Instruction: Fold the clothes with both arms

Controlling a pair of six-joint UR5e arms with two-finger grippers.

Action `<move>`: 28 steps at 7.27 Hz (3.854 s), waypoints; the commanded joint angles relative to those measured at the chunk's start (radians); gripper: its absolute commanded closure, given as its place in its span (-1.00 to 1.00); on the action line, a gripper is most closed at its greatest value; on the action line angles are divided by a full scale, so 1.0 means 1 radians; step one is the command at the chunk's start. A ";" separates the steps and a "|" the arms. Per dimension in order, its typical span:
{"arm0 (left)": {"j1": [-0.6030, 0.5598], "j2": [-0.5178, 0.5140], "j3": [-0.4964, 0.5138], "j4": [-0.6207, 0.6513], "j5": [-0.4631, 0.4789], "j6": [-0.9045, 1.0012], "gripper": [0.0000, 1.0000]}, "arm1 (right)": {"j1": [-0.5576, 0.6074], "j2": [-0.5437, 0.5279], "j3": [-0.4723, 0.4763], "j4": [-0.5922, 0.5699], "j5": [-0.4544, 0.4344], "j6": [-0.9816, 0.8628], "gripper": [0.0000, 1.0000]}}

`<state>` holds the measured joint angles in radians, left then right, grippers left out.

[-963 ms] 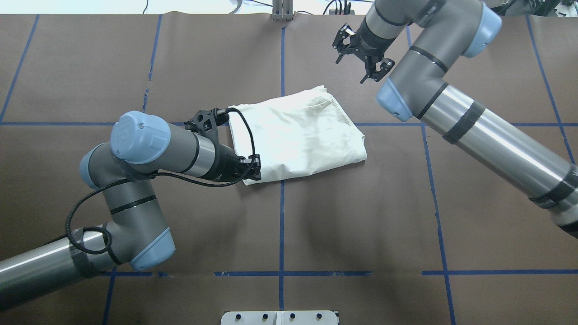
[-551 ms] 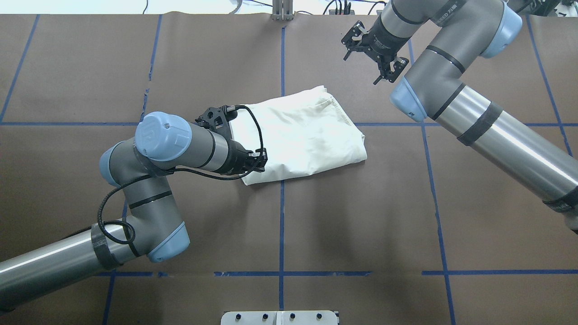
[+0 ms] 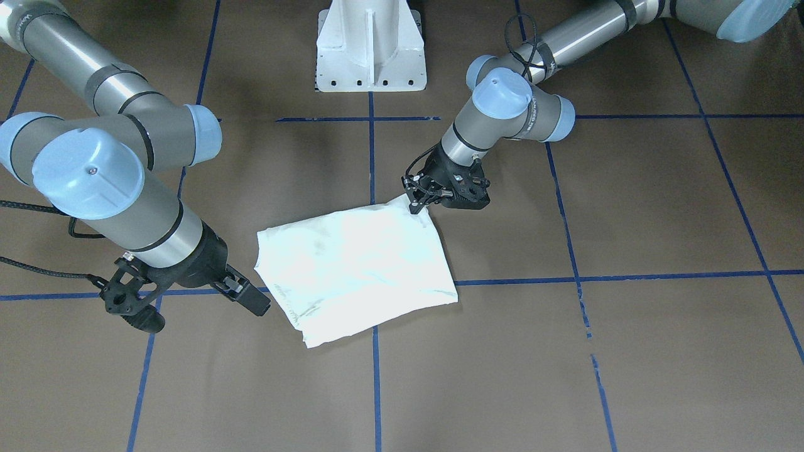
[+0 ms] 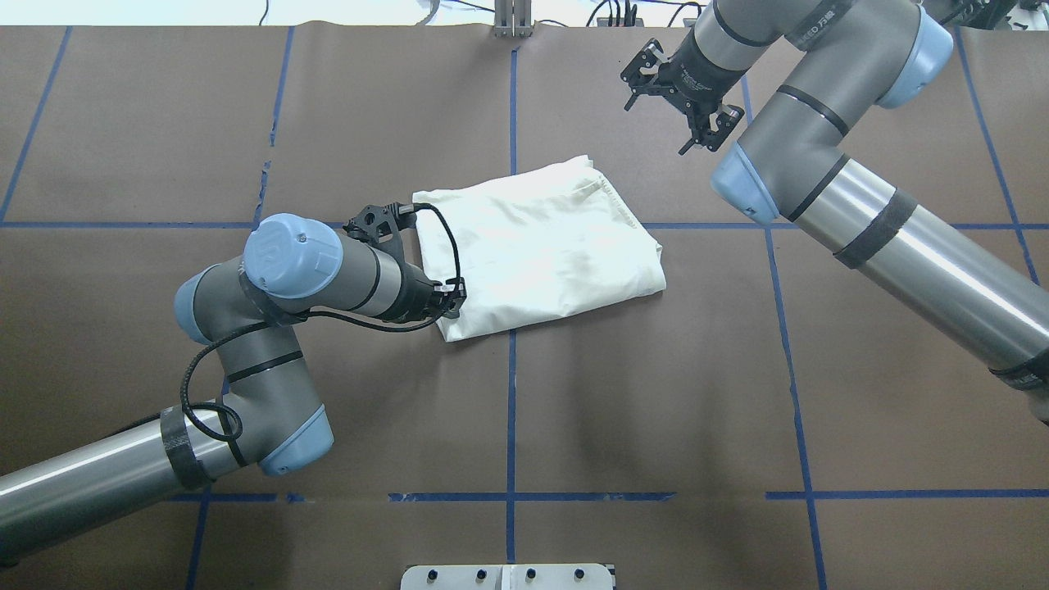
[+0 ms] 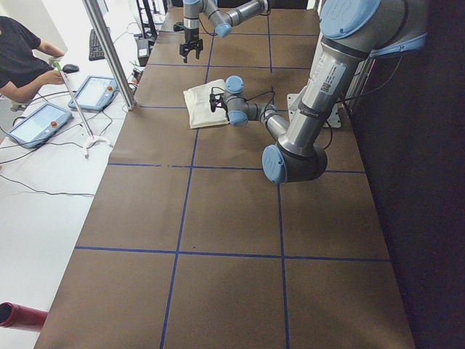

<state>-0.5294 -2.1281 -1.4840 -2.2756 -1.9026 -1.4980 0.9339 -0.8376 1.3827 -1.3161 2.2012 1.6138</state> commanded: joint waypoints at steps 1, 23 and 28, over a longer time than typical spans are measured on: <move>0.002 0.017 -0.001 -0.001 0.002 0.001 1.00 | -0.006 -0.002 0.001 0.000 -0.008 0.000 -1.00; -1.057 0.440 -0.131 0.794 -0.426 1.570 -1.00 | 0.560 -0.750 0.397 -0.373 0.110 -1.456 -1.00; -1.051 0.580 -0.253 0.751 -0.533 1.567 -1.00 | 0.551 -0.755 0.361 -0.362 0.120 -1.457 -1.00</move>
<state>-1.5827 -1.5570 -1.7311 -1.5137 -2.4277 0.0720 1.4861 -1.5912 1.7478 -1.6821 2.3182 0.1562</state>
